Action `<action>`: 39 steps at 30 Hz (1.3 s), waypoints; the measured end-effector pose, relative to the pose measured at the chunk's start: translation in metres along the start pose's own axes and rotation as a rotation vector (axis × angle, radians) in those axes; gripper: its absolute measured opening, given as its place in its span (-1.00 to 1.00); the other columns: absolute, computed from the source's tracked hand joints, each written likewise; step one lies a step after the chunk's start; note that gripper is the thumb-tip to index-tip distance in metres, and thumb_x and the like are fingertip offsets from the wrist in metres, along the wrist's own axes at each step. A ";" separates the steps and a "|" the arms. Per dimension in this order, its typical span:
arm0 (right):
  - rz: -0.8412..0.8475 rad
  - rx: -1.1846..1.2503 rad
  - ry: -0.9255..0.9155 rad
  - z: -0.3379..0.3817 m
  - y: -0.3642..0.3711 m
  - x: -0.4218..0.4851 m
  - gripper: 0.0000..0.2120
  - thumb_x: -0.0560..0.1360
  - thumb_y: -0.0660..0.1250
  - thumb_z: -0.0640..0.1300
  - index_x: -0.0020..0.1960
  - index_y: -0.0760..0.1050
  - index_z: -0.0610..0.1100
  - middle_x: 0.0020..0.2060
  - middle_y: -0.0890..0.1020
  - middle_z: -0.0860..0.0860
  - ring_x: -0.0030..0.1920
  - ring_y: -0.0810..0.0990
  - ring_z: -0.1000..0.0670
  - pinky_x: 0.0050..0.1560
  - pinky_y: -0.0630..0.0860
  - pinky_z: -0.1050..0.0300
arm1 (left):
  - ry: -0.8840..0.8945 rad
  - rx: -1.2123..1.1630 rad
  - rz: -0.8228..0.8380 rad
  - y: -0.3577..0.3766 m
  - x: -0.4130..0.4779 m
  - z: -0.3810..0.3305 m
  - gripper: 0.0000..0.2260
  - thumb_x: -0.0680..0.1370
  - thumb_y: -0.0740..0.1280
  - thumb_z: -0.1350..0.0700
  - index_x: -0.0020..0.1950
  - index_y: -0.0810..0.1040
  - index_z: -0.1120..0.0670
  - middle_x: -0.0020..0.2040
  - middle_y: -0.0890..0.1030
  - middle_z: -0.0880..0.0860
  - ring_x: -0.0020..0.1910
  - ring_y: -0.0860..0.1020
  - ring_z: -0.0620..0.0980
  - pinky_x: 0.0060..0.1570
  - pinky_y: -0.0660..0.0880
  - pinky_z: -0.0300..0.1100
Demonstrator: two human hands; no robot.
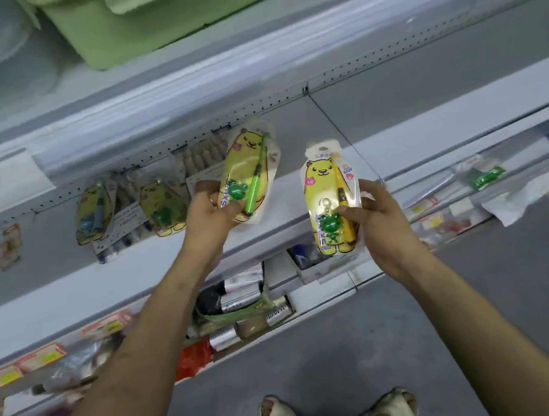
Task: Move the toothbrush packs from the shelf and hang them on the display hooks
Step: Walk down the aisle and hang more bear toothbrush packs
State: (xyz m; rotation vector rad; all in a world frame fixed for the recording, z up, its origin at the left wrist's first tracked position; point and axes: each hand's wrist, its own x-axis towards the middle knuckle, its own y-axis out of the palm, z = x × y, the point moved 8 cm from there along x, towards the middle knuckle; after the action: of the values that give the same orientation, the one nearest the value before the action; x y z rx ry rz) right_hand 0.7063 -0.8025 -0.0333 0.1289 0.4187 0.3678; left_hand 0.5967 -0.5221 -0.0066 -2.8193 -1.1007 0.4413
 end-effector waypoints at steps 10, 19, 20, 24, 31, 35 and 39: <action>-0.181 0.080 -0.125 0.070 -0.213 -0.027 -0.56 0.59 0.37 -0.37 0.35 0.50 0.03 0.03 0.75 -0.04 0.10 0.74 -0.14 0.07 0.69 -0.15 | -0.230 -0.380 0.395 0.258 -0.112 -0.021 -0.53 0.49 0.32 0.55 0.34 0.44 0.21 0.29 0.62 0.35 0.01 0.72 0.22 -0.16 0.71 0.06; -0.485 0.123 -0.188 0.121 -0.430 -0.063 -0.56 0.62 0.36 -0.30 0.40 0.46 0.09 0.04 0.75 0.03 0.00 0.78 -0.09 -0.04 0.72 -0.26 | -0.232 -0.365 0.710 0.490 -0.175 -0.063 -0.49 0.52 0.47 0.22 0.46 0.47 0.11 0.31 0.66 0.22 0.19 0.67 0.25 0.13 0.62 0.20; -0.518 0.134 -0.195 0.124 -0.453 -0.064 -0.54 0.63 0.36 -0.30 0.44 0.44 0.06 0.05 0.75 0.03 0.00 0.78 -0.07 -0.04 0.73 -0.20 | -0.201 -0.331 0.723 0.516 -0.177 -0.069 -0.52 0.53 0.46 0.21 0.45 0.49 0.09 0.28 0.68 0.20 0.15 0.69 0.22 0.03 0.67 0.14; -0.639 0.180 -0.219 0.135 -0.541 -0.064 -0.53 0.64 0.35 -0.29 0.44 0.42 0.09 0.11 0.74 0.05 0.05 0.77 -0.07 -0.09 0.72 -0.17 | -0.120 -0.220 0.775 0.620 -0.180 -0.089 -0.62 0.60 0.40 0.28 0.40 0.50 0.06 0.23 0.70 0.15 0.12 0.72 0.18 -0.07 0.68 0.06; -0.902 0.255 -0.228 0.174 -0.707 -0.054 -0.56 0.62 0.37 -0.31 0.32 0.48 0.16 0.10 0.74 0.02 0.07 0.76 -0.08 -0.15 0.69 -0.13 | -0.101 -0.182 0.949 0.836 -0.184 -0.126 -0.68 0.64 0.35 0.28 0.39 0.48 0.08 0.18 0.72 0.08 0.11 0.70 0.10 -0.06 0.70 -0.02; -1.053 0.308 -0.276 0.211 -0.798 -0.072 -0.55 0.59 0.37 -0.35 0.33 0.49 0.10 0.13 0.74 -0.01 0.10 0.75 -0.10 -0.05 0.68 -0.09 | -0.156 -0.178 1.108 0.962 -0.212 -0.157 -0.70 0.66 0.33 0.22 0.39 0.51 0.07 0.25 0.68 0.14 0.10 0.70 0.08 -0.14 0.67 -0.08; -1.244 0.394 -0.319 0.242 -0.888 -0.105 -0.61 0.59 0.36 -0.38 0.30 0.48 0.00 0.09 0.75 -0.01 0.03 0.77 -0.09 -0.30 0.63 0.08 | -0.163 -0.123 1.269 1.086 -0.260 -0.184 -0.79 0.66 0.33 0.21 0.28 0.59 0.04 0.26 0.67 0.17 0.14 0.67 0.12 0.04 0.60 0.04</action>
State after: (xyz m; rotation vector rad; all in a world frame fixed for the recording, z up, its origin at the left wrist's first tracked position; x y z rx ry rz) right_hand 1.0041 -1.6754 0.0504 0.2773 0.1876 -0.9559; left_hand 1.1752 -1.4941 0.0352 -3.2355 0.8445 0.6510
